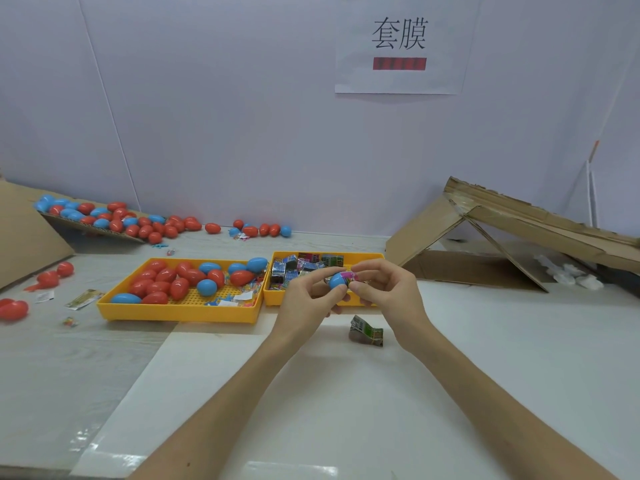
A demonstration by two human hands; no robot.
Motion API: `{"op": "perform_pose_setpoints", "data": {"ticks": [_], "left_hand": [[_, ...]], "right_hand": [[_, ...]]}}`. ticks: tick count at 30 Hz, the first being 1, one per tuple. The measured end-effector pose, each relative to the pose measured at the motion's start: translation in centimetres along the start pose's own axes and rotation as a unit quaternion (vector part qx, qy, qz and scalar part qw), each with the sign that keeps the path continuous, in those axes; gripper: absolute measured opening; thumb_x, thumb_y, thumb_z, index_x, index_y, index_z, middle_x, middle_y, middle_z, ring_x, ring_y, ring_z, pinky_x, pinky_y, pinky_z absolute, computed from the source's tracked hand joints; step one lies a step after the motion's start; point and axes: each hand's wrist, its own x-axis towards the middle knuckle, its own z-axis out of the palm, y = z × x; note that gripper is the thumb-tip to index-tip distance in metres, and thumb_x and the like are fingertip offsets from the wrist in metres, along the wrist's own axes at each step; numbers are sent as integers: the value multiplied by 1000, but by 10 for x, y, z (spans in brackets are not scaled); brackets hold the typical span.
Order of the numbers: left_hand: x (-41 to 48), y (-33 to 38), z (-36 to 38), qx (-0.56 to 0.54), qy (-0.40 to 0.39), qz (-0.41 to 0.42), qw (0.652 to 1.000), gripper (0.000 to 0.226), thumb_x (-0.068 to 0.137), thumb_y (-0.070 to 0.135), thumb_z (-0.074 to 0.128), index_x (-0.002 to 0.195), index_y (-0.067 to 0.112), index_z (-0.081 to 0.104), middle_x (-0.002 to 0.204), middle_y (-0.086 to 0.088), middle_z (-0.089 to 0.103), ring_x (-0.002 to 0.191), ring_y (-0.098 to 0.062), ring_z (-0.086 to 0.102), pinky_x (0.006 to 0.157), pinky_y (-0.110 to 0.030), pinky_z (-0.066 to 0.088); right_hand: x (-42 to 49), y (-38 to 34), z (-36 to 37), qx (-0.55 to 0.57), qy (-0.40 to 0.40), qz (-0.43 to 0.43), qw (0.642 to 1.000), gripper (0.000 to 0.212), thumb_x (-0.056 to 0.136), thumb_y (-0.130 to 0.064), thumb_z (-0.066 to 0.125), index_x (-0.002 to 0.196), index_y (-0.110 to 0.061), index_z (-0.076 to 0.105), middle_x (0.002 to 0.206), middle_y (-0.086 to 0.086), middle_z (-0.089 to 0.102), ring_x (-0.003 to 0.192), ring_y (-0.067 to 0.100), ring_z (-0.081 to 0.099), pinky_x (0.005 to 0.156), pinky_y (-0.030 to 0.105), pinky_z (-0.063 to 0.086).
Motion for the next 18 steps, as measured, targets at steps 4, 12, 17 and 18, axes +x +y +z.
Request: {"op": "perform_pose_setpoints", "data": {"ticks": [4,12,17,18], "left_hand": [[-1,1,0,5,2,-5,1000,29,95,16,68,105,43,65,80,7,78,66,-6,71,57,-18,53],[1,1,-3,1,-15,-43,999,27,94,19,69,106,43,65,80,5,78,64,-8,69,60,-22,54],[1,0,-3,4,-17,-42,999,24,95,23,69,108,43,65,81,5,78,64,-8,69,61,-22,55],[1,0,-3,5,-17,-40,999,23,95,23,69,109,42,65,81,5,78,63,-8,68,61,-22,55]], "right_hand": [[-2,-1,-2,25,-14,4,1000,18,86,4,73,98,-9,72,81,0,76,68,9,70,57,16,52],[-3,-2,-2,-26,-13,-12,1000,22,85,1,76,90,-21,74,84,5,73,76,15,70,61,28,57],[-3,-2,-3,-45,-7,-29,999,22,85,-2,76,90,-24,74,89,7,75,86,33,71,70,50,60],[-3,-2,-3,-42,-8,-26,999,24,86,-1,76,89,-25,74,89,6,75,85,31,71,69,48,61]]}}
